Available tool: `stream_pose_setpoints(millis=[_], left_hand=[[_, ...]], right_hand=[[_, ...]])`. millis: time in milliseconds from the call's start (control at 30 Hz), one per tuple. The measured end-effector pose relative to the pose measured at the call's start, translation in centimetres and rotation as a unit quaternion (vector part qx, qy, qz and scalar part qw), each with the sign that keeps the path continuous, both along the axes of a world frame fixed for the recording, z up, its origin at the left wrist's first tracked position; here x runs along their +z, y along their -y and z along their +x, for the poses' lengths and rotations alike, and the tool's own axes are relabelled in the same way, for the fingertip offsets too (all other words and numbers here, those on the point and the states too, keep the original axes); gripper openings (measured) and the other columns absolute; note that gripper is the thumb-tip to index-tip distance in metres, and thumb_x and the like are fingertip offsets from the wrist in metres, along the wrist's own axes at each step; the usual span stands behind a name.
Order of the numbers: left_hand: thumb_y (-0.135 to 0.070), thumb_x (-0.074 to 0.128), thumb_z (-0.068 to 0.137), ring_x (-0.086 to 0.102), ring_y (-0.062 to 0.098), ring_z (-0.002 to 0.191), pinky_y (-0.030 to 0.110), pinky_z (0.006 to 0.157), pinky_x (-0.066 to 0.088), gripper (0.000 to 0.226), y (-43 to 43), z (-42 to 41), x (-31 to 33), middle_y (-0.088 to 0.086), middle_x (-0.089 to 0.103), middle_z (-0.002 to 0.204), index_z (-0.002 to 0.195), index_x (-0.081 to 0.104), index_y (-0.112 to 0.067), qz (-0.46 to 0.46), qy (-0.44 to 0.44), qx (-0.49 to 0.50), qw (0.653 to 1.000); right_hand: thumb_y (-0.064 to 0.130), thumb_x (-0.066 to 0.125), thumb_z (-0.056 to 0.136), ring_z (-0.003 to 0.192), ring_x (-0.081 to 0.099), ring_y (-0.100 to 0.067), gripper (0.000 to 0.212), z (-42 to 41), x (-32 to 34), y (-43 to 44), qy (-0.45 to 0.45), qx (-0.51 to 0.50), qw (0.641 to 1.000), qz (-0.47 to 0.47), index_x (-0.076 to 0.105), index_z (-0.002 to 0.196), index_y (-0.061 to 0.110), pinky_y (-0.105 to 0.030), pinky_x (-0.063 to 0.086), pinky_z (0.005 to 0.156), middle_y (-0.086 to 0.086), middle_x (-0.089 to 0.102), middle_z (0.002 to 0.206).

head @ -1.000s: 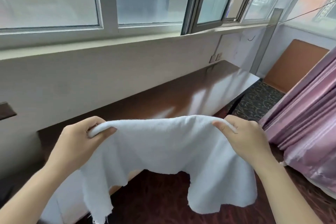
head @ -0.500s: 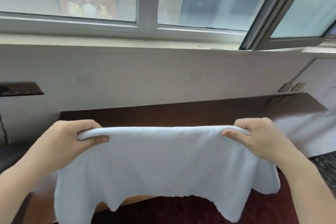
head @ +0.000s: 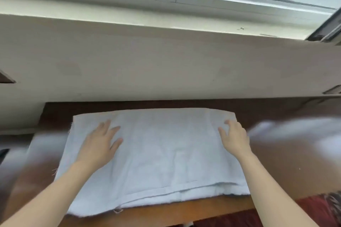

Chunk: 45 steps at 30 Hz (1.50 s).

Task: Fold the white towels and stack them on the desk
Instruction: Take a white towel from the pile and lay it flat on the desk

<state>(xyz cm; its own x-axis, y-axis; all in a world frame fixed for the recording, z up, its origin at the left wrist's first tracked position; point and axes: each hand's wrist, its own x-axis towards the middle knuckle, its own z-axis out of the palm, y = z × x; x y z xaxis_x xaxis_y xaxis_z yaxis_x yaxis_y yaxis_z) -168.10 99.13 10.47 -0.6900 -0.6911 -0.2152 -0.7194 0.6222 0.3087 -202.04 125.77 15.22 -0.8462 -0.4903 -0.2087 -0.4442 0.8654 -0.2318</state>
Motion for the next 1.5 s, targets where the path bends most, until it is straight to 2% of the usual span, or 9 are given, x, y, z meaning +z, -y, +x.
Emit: stream_pose_setpoints(millis=[167, 333, 500, 633, 867, 1067, 1233, 1333, 1500], left_hand=[[-0.076, 0.004, 0.082, -0.011, 0.026, 0.152, 0.046, 0.120, 0.003, 0.085, -5.8, 4.2, -5.6, 0.000, -0.015, 0.165, 0.156, -0.002, -0.035, 0.030, 0.127, 0.000, 0.991], [-0.067, 0.008, 0.095, 0.027, 0.037, 0.144, 0.056, 0.108, 0.026, 0.084, -10.2, 5.2, -6.0, 0.014, 0.032, 0.158, 0.150, 0.039, -0.012, 0.004, 0.154, 0.019, 0.988], [-0.078, 0.002, 0.083, 0.007, 0.031, 0.152, 0.056, 0.112, 0.025, 0.089, -13.8, 4.2, -5.9, 0.006, 0.008, 0.166, 0.158, 0.010, -0.029, 0.026, 0.146, 0.090, 0.985], [-0.072, 0.005, 0.086, 0.013, 0.039, 0.147, 0.063, 0.104, 0.032, 0.083, -14.1, 2.2, -5.3, 0.013, 0.019, 0.162, 0.156, 0.021, -0.032, 0.025, 0.185, 0.123, 0.975], [-0.069, -0.004, 0.090, 0.015, 0.034, 0.150, 0.057, 0.108, 0.032, 0.077, -15.1, 2.2, -5.3, 0.009, 0.014, 0.165, 0.157, 0.016, -0.035, 0.006, 0.183, 0.129, 0.975], [-0.064, 0.011, 0.097, 0.044, 0.035, 0.137, 0.056, 0.101, 0.043, 0.067, -14.1, 3.7, -4.5, 0.009, 0.046, 0.150, 0.143, 0.047, -0.031, 0.011, 0.168, 0.116, 0.979], [-0.048, 0.038, 0.095, 0.050, 0.034, 0.129, 0.053, 0.095, 0.048, 0.049, -11.4, 6.4, -4.2, 0.011, 0.050, 0.145, 0.130, 0.058, -0.021, -0.043, 0.098, 0.162, 0.981], [-0.030, 0.063, 0.093, 0.050, 0.038, 0.122, 0.055, 0.094, 0.047, 0.038, -9.8, 8.5, -3.9, 0.013, 0.051, 0.138, 0.127, 0.057, -0.016, -0.068, 0.032, 0.293, 0.953], [-0.040, 0.054, 0.098, 0.057, 0.028, 0.104, 0.041, 0.080, 0.048, 0.025, -7.1, 10.7, -2.8, 0.003, 0.060, 0.108, 0.108, 0.060, -0.018, 0.143, -0.128, 0.503, 0.843]], right_hand=[[0.032, 0.045, 0.102, 0.125, 0.045, -0.046, 0.047, -2.4, -5.2, -6.4, 0.099, -0.145, 0.984, 0.019, 0.039, 0.146, 0.017, -0.052, 0.039, 0.101, -0.020, 0.040, 0.144], [0.034, 0.053, 0.098, 0.123, 0.047, -0.047, 0.052, -3.3, -6.8, -9.0, 0.119, -0.214, 0.969, 0.017, 0.041, 0.140, 0.005, -0.050, 0.041, 0.099, -0.025, 0.046, 0.137], [0.049, 0.046, 0.098, 0.120, 0.050, -0.042, 0.058, -1.8, -7.6, -9.8, 0.162, -0.229, 0.959, 0.048, 0.041, 0.133, 0.003, -0.048, 0.045, 0.094, -0.021, 0.050, 0.133], [0.042, 0.041, 0.102, 0.113, 0.051, -0.040, 0.050, -1.0, -7.9, -10.1, 0.152, -0.190, 0.970, 0.022, 0.046, 0.134, 0.004, -0.048, 0.045, 0.090, -0.022, 0.048, 0.130], [0.041, 0.024, 0.104, 0.072, 0.046, -0.033, 0.029, -5.0, -5.8, -13.4, 0.033, -0.103, 0.994, 0.031, 0.033, 0.101, 0.014, -0.042, 0.038, 0.066, -0.011, 0.047, 0.075], [0.029, 0.032, 0.105, 0.104, 0.057, -0.046, 0.030, -5.9, -8.1, -13.2, 0.076, -0.128, 0.983, 0.108, 0.041, 0.123, 0.006, -0.045, 0.037, 0.077, -0.033, 0.058, 0.113], [0.032, 0.039, 0.102, 0.109, 0.055, -0.046, 0.025, -6.2, -8.1, -12.9, 0.006, -0.148, 0.980, 0.130, 0.046, 0.107, 0.009, -0.051, 0.041, 0.089, -0.029, 0.054, 0.117], [0.051, 0.039, 0.089, 0.090, 0.059, -0.048, 0.049, -6.1, -8.8, -14.0, -0.058, -0.139, 0.986, 0.065, 0.054, 0.094, 0.004, -0.054, 0.046, 0.084, -0.032, 0.059, 0.096], [0.082, 0.042, 0.068, 0.069, 0.059, -0.034, 0.067, -6.5, -9.5, -16.0, 0.031, -0.185, 0.982, -0.035, 0.052, 0.077, 0.017, -0.033, 0.045, 0.063, -0.013, 0.060, 0.074]])
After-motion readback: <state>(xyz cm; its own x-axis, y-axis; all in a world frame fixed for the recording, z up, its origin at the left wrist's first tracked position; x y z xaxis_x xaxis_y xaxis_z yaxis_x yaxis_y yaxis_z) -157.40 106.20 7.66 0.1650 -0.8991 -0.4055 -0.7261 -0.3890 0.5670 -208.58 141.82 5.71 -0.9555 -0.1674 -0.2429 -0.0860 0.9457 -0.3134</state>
